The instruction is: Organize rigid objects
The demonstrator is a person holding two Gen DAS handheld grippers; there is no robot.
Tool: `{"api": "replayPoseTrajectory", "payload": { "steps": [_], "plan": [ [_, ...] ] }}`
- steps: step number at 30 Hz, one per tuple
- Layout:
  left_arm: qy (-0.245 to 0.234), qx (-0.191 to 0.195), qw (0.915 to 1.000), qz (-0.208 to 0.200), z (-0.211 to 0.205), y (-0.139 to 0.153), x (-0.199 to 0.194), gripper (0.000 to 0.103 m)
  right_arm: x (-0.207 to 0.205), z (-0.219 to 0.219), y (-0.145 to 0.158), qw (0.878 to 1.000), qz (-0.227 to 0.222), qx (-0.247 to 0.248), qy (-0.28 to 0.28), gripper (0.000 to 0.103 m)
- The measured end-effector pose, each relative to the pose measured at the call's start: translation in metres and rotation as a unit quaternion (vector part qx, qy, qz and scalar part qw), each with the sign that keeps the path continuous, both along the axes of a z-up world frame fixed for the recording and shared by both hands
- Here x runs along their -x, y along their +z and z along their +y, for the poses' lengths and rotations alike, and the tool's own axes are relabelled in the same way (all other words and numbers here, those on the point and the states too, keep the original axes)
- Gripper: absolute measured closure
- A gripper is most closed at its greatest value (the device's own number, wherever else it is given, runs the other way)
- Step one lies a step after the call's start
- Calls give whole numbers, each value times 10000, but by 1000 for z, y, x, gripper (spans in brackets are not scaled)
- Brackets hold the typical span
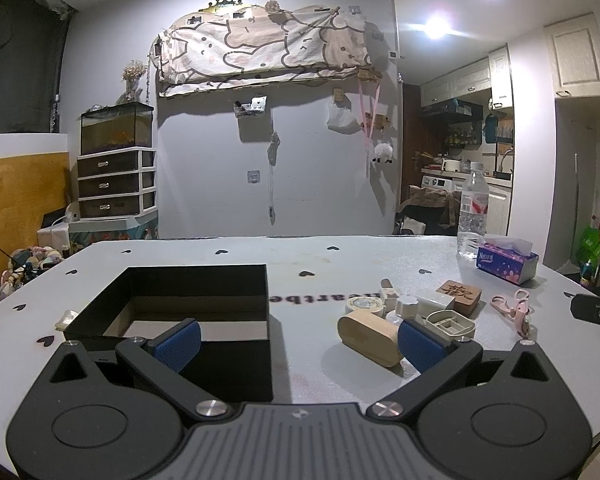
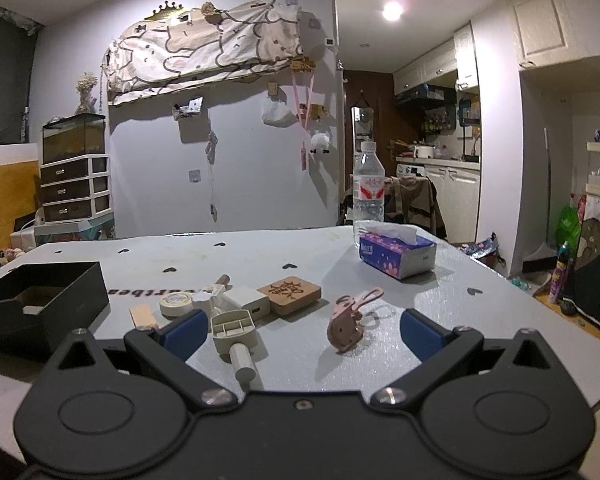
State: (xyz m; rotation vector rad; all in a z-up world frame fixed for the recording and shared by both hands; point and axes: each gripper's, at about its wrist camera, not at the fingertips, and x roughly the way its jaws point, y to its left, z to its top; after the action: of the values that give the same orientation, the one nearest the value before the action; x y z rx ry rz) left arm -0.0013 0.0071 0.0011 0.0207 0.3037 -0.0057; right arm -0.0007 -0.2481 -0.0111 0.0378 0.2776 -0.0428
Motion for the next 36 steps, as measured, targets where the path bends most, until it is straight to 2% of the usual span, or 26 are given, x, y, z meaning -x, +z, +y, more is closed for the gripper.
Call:
{"api": "replayPoseTrajectory", "payload": {
  "steps": [6, 17, 21, 28, 32, 36],
  "plan": [
    [160, -92, 9998, 6, 19, -3, -4, 0, -9, 3, -9, 10000, 17, -21, 38, 0],
    [808, 40, 9963, 294, 84, -3, -28, 0, -37, 10, -34, 9997, 193, -128, 11, 0],
    [910, -64, 9939, 625, 110, -2, -43, 0, -47, 13, -41, 9997, 211, -118, 45, 0],
    [1115, -116, 9909, 741, 152, 1, -61, 0, -70, 23, -42, 9978, 473, 85, 457, 0],
    [1217, 113, 9893, 797, 174, -1, -71, 0, -90, 25, -39, 9944, 631, 231, 810, 1],
    [1213, 389, 9884, 827, 189, -7, -82, 2, -112, 25, -37, 9899, 873, 373, 1051, 11]
  ]
}}
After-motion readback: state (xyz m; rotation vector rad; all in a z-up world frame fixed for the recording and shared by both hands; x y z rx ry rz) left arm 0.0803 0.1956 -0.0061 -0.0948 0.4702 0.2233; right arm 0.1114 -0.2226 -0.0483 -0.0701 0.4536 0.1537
